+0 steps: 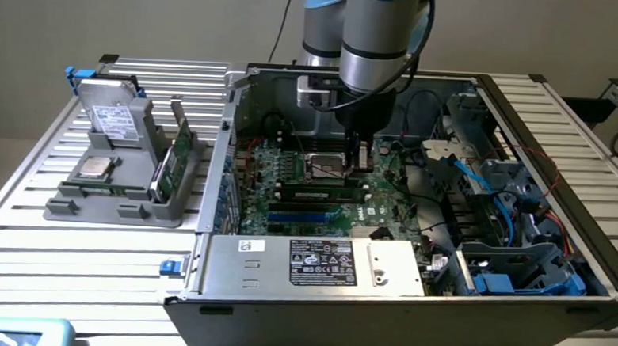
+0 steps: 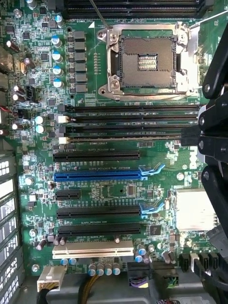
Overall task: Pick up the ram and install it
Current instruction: 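Press down the ram until it locks into place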
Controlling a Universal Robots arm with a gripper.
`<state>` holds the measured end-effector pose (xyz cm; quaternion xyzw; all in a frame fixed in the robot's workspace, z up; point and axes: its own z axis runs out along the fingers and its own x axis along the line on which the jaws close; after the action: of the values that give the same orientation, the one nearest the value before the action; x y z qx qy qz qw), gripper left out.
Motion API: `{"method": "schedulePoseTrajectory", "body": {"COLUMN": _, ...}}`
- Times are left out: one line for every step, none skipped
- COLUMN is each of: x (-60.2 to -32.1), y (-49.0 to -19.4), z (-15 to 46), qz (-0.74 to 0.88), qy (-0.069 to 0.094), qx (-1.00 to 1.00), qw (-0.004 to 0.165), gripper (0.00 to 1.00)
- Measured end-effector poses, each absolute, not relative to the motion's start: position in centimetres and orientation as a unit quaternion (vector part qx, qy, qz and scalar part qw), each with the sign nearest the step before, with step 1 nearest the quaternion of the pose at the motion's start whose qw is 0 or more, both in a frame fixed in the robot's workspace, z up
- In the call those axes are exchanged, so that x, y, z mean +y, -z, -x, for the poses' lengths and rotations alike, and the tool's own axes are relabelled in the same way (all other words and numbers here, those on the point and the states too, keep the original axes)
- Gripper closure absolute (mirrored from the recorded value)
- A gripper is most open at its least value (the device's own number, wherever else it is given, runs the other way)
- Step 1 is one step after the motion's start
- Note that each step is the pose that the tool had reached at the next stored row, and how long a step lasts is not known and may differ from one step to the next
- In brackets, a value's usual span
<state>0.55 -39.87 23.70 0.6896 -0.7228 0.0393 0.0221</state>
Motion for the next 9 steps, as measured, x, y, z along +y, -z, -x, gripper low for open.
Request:
{"method": "schedulePoseTrajectory", "body": {"x": -39.88, "y": -23.67, "z": -0.53, "qz": -0.690, "qy": -0.040, "qx": -0.723, "qw": 0.022, "gripper": 0.89}}
{"method": "schedulePoseTrajectory", "body": {"x": -39.88, "y": -23.63, "z": -0.51, "qz": -0.690, "qy": -0.040, "qx": -0.723, "qw": 0.021, "gripper": 0.89}}
{"method": "schedulePoseTrajectory", "body": {"x": -39.88, "y": -23.61, "z": -0.51, "qz": -0.690, "qy": -0.041, "qx": -0.723, "qw": 0.021, "gripper": 0.89}}
{"method": "schedulePoseTrajectory", "body": {"x": -39.88, "y": -23.59, "z": -0.51, "qz": -0.690, "qy": -0.041, "qx": -0.723, "qw": 0.021, "gripper": 0.89}}
{"method": "schedulePoseTrajectory", "body": {"x": -39.88, "y": -23.58, "z": -0.51, "qz": -0.690, "qy": -0.041, "qx": -0.723, "qw": 0.021, "gripper": 0.89}}
{"method": "schedulePoseTrajectory", "body": {"x": -39.88, "y": -23.56, "z": -0.49, "qz": -0.690, "qy": -0.041, "qx": -0.723, "qw": 0.021, "gripper": 0.89}}
{"method": "schedulePoseTrajectory", "body": {"x": -39.88, "y": -23.54, "z": -0.46, "qz": -0.689, "qy": -0.041, "qx": -0.723, "qw": 0.021, "gripper": 0.89}}
{"method": "schedulePoseTrajectory", "body": {"x": -39.88, "y": -23.50, "z": -0.40, "qz": -0.689, "qy": -0.041, "qx": -0.723, "qw": 0.021, "gripper": 0.89}}
{"method": "schedulePoseTrajectory", "body": {"x": -39.88, "y": -23.46, "z": -0.34, "qz": -0.689, "qy": -0.041, "qx": -0.723, "qw": 0.020, "gripper": 0.89}}
